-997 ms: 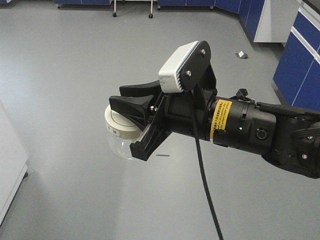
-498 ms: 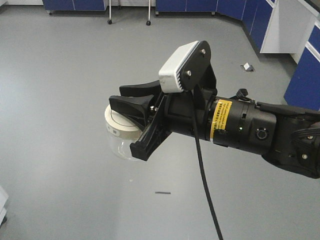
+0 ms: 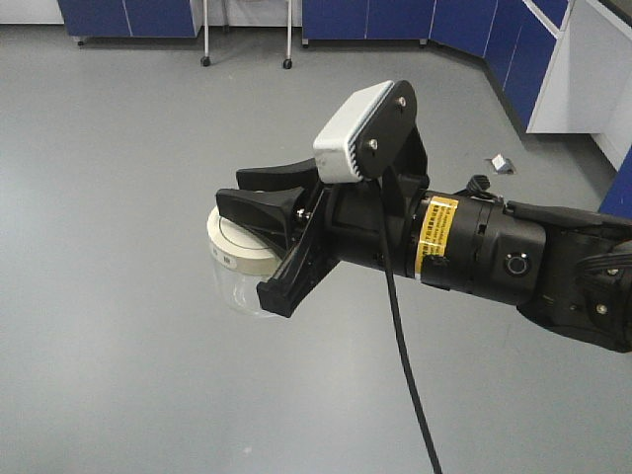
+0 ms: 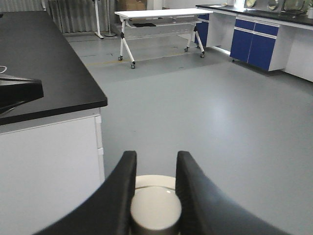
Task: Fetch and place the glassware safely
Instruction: 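Keep holding the jar while driving across the lab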
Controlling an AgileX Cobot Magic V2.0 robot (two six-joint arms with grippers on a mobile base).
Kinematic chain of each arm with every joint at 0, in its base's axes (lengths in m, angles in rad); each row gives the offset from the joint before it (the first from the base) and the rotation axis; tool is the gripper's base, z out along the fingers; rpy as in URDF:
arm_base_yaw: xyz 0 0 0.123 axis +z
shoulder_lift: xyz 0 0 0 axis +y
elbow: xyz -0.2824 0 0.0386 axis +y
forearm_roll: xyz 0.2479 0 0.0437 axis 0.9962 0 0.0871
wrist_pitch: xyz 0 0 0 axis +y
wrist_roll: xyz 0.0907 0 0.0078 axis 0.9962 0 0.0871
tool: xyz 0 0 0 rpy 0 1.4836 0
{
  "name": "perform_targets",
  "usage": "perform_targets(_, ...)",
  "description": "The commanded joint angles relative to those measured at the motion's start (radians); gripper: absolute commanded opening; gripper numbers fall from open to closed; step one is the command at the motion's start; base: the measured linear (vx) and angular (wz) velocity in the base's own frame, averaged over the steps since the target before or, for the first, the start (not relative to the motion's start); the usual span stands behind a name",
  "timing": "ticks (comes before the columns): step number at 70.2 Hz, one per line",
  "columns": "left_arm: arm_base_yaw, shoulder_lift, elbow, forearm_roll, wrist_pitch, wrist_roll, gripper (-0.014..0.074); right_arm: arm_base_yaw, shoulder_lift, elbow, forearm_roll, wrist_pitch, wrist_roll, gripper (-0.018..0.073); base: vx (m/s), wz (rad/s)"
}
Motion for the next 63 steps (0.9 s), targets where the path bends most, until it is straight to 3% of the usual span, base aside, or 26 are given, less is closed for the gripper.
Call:
perform_targets(1, 0.000, 0.004, -0.030, -0.008, -0.079, -0.005, -0.0007, -0.003, -0.038, -0.032, 0.043, -0.055, -0.003, -0.0003, 0.56, -0.05)
perform_targets(63, 0.000, 0.004, -0.030, -0.008, -0.079, -0.005, -0.0007, -0.003, -0.038, -0.032, 0.043, -0.057, -0.003, -0.0003, 0.58, -0.04)
